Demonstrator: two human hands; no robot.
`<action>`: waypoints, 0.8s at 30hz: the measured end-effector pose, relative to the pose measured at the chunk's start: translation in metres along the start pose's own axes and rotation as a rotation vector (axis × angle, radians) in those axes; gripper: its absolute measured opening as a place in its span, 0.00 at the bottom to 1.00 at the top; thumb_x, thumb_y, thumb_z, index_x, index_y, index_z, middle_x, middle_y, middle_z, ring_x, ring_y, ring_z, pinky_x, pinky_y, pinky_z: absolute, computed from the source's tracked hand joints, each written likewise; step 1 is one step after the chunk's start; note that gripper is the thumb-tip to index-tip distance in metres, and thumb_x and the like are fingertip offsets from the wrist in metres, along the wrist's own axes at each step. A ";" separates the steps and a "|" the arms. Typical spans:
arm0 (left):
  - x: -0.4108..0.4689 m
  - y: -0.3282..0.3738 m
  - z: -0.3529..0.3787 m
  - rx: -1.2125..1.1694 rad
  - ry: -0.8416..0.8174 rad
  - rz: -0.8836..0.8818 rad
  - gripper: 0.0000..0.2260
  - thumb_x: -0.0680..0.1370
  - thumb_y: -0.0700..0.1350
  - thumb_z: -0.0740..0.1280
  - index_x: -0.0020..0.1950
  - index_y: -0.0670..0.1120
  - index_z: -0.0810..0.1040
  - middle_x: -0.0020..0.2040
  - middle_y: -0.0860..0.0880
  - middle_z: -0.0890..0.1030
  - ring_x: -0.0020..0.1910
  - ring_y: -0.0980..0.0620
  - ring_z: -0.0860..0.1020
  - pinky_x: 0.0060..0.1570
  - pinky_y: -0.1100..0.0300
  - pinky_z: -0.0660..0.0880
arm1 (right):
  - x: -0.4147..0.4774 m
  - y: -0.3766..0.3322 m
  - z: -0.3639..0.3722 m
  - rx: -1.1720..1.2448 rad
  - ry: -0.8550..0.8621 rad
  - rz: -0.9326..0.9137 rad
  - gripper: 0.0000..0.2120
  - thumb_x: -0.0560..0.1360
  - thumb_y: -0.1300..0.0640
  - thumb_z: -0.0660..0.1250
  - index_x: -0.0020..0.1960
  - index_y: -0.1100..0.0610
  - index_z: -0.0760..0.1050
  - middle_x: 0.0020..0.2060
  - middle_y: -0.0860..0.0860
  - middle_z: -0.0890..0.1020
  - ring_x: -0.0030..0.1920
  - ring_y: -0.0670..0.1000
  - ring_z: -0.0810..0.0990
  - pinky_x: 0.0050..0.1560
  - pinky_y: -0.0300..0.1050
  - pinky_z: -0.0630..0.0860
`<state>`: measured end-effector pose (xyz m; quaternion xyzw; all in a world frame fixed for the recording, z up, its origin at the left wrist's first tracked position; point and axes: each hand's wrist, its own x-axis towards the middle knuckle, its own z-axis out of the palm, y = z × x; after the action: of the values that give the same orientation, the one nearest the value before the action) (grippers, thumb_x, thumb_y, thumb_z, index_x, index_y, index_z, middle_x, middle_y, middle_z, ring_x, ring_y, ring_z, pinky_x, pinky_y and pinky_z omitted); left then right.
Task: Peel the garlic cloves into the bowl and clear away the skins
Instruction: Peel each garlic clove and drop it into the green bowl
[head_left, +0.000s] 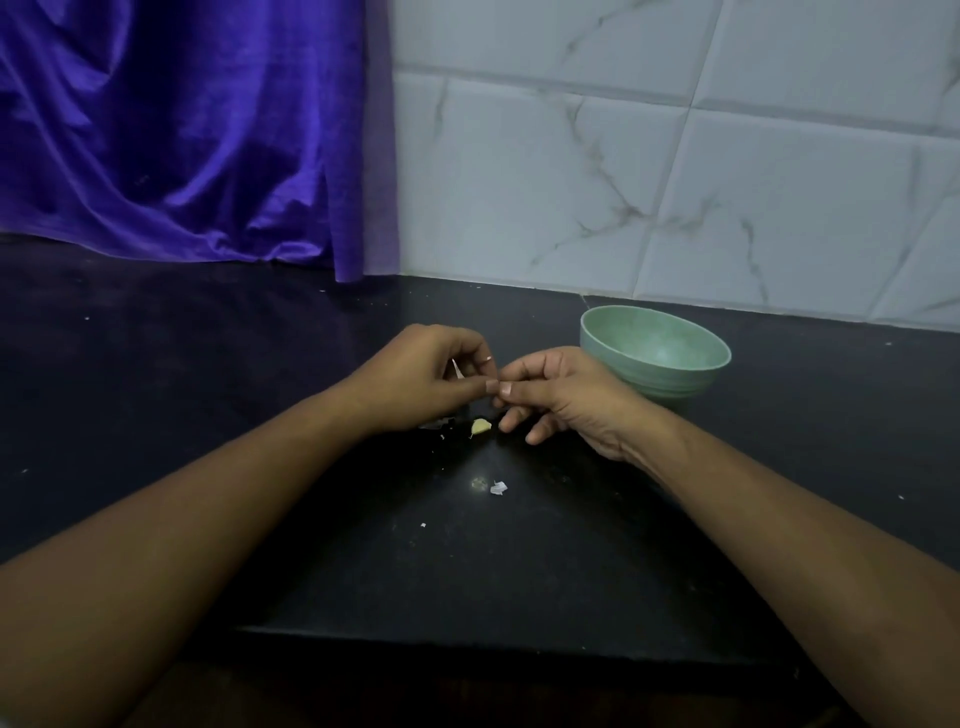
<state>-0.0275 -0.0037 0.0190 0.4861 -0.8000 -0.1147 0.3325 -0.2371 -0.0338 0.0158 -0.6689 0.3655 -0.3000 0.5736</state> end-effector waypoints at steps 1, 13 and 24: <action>0.000 0.002 -0.001 0.029 0.004 -0.004 0.05 0.77 0.51 0.76 0.48 0.51 0.83 0.39 0.55 0.84 0.34 0.58 0.81 0.36 0.62 0.75 | -0.001 0.001 0.000 0.044 0.021 -0.024 0.04 0.79 0.67 0.69 0.53 0.64 0.81 0.42 0.56 0.85 0.35 0.48 0.85 0.28 0.37 0.80; 0.013 0.009 -0.012 0.466 -0.078 0.048 0.06 0.81 0.55 0.70 0.50 0.54 0.84 0.33 0.63 0.73 0.39 0.55 0.76 0.39 0.56 0.70 | 0.001 0.009 -0.008 0.095 0.023 -0.109 0.10 0.79 0.69 0.68 0.59 0.70 0.78 0.49 0.66 0.85 0.38 0.53 0.87 0.34 0.42 0.84; 0.001 0.000 -0.006 -0.030 0.035 -0.035 0.04 0.79 0.48 0.74 0.47 0.49 0.86 0.37 0.53 0.85 0.33 0.59 0.81 0.35 0.62 0.77 | 0.005 0.007 0.000 0.004 0.133 -0.229 0.05 0.76 0.69 0.73 0.51 0.65 0.81 0.42 0.63 0.86 0.34 0.52 0.84 0.30 0.44 0.82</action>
<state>-0.0241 -0.0043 0.0236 0.4967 -0.7837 -0.1237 0.3517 -0.2351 -0.0385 0.0090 -0.6837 0.3235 -0.4078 0.5115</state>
